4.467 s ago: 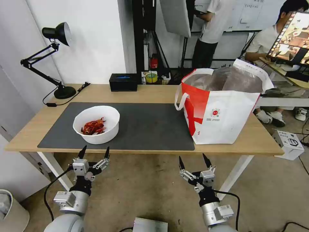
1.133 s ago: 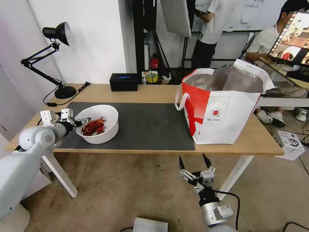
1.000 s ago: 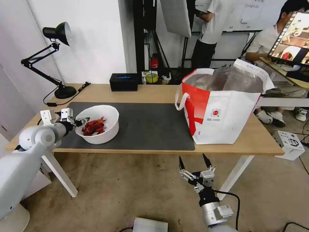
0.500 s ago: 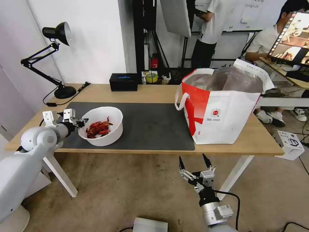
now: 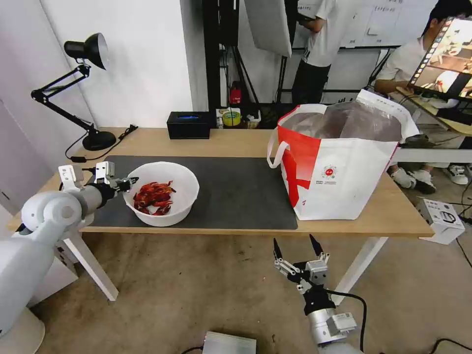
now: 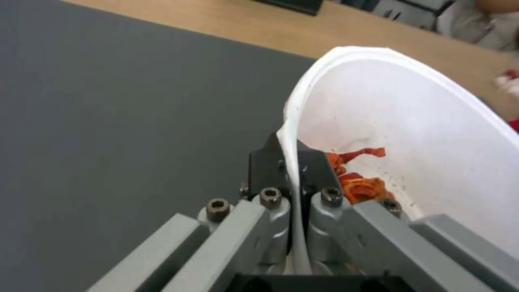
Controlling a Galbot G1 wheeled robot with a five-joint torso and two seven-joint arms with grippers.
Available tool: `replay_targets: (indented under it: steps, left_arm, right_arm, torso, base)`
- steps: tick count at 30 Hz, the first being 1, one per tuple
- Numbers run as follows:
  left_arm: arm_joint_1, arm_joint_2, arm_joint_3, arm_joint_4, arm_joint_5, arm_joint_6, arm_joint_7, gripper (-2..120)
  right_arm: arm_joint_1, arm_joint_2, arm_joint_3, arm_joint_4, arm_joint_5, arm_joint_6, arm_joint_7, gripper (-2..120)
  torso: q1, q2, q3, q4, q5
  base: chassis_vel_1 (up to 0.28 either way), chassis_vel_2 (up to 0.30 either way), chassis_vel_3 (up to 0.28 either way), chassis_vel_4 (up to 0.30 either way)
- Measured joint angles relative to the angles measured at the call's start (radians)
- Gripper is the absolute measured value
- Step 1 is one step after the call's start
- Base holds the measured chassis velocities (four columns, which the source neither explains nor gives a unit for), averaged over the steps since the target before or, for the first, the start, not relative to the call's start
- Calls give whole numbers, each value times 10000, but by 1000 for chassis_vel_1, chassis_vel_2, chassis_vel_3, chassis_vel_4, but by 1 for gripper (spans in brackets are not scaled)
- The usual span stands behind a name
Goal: Pick up the trash from the table and place it into the takeout bag.
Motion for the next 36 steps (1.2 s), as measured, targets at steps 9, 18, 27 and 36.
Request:
replay_targets:
  steps: [9,18,27,36]
  left_arm:
    - [212,-81,-241,-1125,-1199,38,-802,0]
    - [-216,-233,392,-2653,-2509,17,-1523,0]
    - [-1894,-381,1970,-3500,-3457,-151,-2033,0]
    - [-4647,-1045,4054,-3262,-4366,-361,-2494,0]
  right_arm:
    - [1,0,0,0,0,0,0,100]
    - [0,0,0,0,0,0,0,100]
    - [1,0,0,0,0,0,0,100]
    - [1,0,0,0,0,-1,0,100]
  torso:
    - [0,0,0,1,0]
    - [0,0,-1,1,2]
    - [0,0,-1,0,3]
    - [0,0,0,0,2]
  base:
    - [0,0,0,0]
    - [0,0,0,0]
    - [0,0,0,0]
    - [0,0,0,0]
